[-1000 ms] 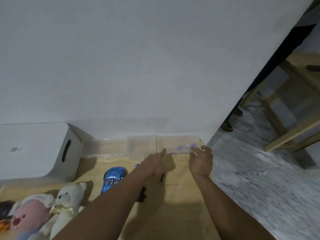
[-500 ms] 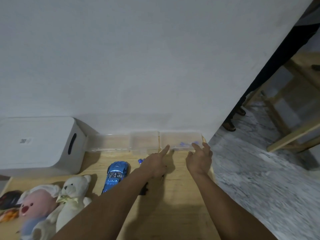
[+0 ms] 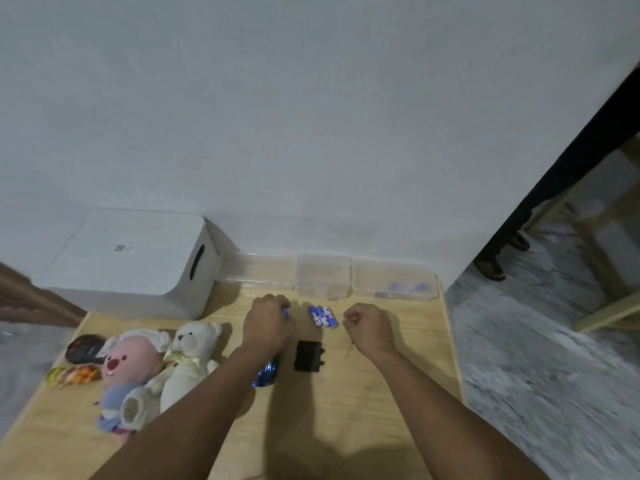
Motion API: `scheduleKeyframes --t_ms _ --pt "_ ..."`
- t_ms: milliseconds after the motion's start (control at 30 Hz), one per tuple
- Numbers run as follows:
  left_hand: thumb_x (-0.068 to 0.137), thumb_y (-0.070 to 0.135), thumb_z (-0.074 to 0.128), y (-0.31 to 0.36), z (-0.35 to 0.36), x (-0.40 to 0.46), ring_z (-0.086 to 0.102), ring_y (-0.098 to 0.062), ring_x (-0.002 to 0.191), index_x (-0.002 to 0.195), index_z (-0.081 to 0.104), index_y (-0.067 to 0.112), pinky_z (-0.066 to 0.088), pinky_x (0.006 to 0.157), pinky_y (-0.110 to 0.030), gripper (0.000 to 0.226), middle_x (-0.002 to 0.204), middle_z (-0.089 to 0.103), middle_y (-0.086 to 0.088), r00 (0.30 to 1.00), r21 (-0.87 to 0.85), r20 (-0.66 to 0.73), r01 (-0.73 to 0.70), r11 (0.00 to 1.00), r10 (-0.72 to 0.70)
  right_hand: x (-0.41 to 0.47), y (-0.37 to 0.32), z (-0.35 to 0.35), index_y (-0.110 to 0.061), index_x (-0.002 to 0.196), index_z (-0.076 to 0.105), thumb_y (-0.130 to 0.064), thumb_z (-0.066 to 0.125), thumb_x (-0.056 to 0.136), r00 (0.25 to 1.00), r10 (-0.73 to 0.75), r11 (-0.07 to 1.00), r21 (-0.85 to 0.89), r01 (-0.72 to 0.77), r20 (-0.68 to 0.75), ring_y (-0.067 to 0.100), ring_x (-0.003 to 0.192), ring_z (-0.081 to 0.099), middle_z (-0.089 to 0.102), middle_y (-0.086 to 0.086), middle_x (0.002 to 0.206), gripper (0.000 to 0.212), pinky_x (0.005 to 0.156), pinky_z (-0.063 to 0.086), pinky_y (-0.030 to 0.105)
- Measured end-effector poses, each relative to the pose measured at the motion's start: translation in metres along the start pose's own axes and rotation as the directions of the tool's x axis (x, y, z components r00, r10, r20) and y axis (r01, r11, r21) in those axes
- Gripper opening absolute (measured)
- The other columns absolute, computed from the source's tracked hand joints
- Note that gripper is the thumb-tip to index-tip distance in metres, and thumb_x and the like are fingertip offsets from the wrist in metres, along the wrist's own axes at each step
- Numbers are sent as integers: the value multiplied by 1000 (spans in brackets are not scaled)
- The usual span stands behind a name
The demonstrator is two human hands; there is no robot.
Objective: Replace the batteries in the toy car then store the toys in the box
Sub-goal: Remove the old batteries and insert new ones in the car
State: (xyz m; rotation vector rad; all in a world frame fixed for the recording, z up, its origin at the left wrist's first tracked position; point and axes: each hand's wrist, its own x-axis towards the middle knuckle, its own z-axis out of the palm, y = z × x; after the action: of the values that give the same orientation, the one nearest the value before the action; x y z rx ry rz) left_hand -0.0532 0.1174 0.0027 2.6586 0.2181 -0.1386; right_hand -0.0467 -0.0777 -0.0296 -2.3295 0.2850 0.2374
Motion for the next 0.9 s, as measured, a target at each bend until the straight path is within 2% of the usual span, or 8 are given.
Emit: scheduleKeyframes --t_ms 67,167,267,367,533,667,800,900 --pt "83 16 58 -12 -2 -5 54 -33 104 109 67 7 44 85 -38 29 107 62 -14 999 9 10 44 999 -44 -3 -5 6 -19 83 77 -14 69 79 999 -10 1000 -21 10 36 19 84 68 75 1 87 10 76 54 27" --pt "83 19 61 -25 -4 -15 49 -31 116 129 56 9 44 97 -39 47 126 53 -13 990 -11 50 130 992 -129 -9 -13 14 -20 82 77 -14 69 78 995 -30 998 -49 34 90 20 84 68 75 1 86 10 74 52 24" --pt "82 31 69 -31 -4 -23 48 -31 120 139 45 12 42 102 -38 65 134 45 -12 977 -38 104 191 981 -186 -17 -19 23 -22 94 76 -19 72 77 982 -30 994 -100 49 188 18 94 67 74 1 95 18 81 50 22" --pt "78 38 74 -33 -2 -30 49 -29 119 141 36 13 45 99 -38 78 131 42 -11 963 -23 150 228 973 -222 -27 -24 35 -23 109 70 -28 77 75 962 -36 973 -211 96 271 19 105 63 69 2 112 35 90 52 32" --pt "73 39 78 -33 5 -36 51 -30 117 145 25 17 47 95 -39 92 125 46 -12 947 -19 185 271 962 -263 -35 -26 45 -19 115 66 -30 69 85 982 -78 933 -334 132 172 23 107 59 62 3 118 32 85 51 32" --pt "75 32 74 -34 6 -37 55 -29 112 146 28 20 48 92 -38 85 120 52 -12 950 -39 157 278 960 -269 -29 -32 38 -18 118 64 -25 56 93 992 -100 923 -366 120 73 23 107 54 57 4 116 27 83 46 32" --pt "72 24 78 -39 -3 -35 59 -23 101 139 42 17 49 86 -32 77 112 60 -6 957 -265 107 290 920 -271 -16 -35 25 -18 119 61 -17 54 94 996 -92 902 -422 89 15 22 105 54 58 2 115 26 73 38 29" --pt "71 12 79 -42 -16 -29 66 -21 86 131 50 18 55 73 -31 66 102 66 -3 924 -624 214 379 683 -318 -8 -35 19 -21 123 59 -15 57 93 997 -73 886 -457 74 19 22 106 56 62 2 117 31 73 39 27"
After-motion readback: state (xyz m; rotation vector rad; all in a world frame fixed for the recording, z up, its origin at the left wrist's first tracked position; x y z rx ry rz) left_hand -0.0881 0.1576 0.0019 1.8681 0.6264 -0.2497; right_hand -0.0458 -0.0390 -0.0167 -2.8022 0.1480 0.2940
